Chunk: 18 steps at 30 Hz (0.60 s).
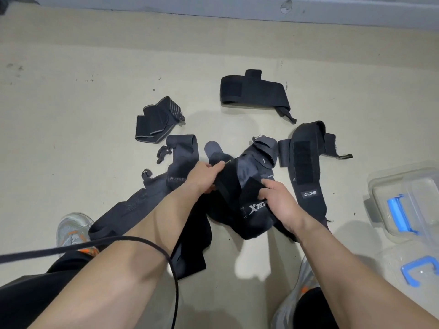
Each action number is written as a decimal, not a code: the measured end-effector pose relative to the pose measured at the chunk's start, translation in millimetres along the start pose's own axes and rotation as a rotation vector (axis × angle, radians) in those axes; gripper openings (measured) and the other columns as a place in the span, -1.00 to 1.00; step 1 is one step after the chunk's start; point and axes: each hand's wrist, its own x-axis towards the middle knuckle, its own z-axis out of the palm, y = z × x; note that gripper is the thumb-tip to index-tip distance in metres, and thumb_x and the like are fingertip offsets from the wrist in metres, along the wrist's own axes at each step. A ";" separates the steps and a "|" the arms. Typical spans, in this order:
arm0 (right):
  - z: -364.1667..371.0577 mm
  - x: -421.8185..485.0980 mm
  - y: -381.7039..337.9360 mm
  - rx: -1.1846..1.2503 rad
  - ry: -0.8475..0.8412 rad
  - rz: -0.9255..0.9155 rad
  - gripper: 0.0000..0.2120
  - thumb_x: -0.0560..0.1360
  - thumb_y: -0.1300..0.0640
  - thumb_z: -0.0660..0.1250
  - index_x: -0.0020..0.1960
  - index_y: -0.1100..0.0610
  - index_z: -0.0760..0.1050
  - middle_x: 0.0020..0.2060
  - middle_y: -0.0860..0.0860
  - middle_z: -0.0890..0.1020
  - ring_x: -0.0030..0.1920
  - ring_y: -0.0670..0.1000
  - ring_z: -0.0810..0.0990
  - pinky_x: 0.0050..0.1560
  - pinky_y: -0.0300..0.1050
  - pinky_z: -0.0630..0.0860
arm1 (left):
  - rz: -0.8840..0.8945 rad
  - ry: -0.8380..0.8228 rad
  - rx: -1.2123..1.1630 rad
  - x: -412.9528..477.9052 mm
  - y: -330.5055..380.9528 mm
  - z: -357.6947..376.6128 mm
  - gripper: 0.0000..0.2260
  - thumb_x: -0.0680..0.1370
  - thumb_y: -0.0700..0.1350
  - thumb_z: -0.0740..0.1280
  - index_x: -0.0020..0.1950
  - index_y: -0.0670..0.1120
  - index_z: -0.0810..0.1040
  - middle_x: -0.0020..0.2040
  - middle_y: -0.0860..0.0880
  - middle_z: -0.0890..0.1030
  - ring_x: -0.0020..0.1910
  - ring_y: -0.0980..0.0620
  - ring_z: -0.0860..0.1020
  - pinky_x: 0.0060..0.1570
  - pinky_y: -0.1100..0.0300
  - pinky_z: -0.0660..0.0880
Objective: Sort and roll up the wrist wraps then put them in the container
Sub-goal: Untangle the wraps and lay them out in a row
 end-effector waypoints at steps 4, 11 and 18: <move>7.2 -3.4 -2.1 -0.047 0.018 -0.049 -0.82 0.38 0.24 0.21 -0.10 0.25 0.55 -0.22 0.17 0.68 -0.17 0.17 0.63 -0.04 0.03 0.55 | -0.001 -0.193 -0.564 -12.0 8.0 2.2 -0.89 0.60 -0.20 0.42 0.10 -0.18 0.66 -0.05 -0.14 0.69 -0.15 -0.02 0.65 -0.06 0.14 0.62; -6.4 -16.2 7.4 -0.194 0.420 -0.010 -0.82 0.43 0.29 0.16 -0.33 0.15 0.32 -0.40 -0.01 0.44 -0.32 0.06 0.33 -0.29 -0.05 0.31 | 0.427 0.831 -0.318 5.3 62.2 -64.9 -0.73 0.46 -0.36 0.17 -0.01 -0.03 0.49 -0.25 0.11 0.45 -0.18 0.05 0.46 -0.11 0.47 0.44; -39.3 -24.1 56.2 0.074 0.459 0.277 -0.75 0.47 0.29 0.17 -0.30 0.05 0.21 -0.42 -0.04 0.31 -0.31 0.06 0.26 -0.31 -0.09 0.19 | 0.362 0.591 0.319 16.1 75.1 -42.4 -0.33 0.54 0.01 0.44 0.59 -0.03 0.25 0.53 -0.13 0.32 0.41 -0.19 0.44 0.43 -0.01 0.37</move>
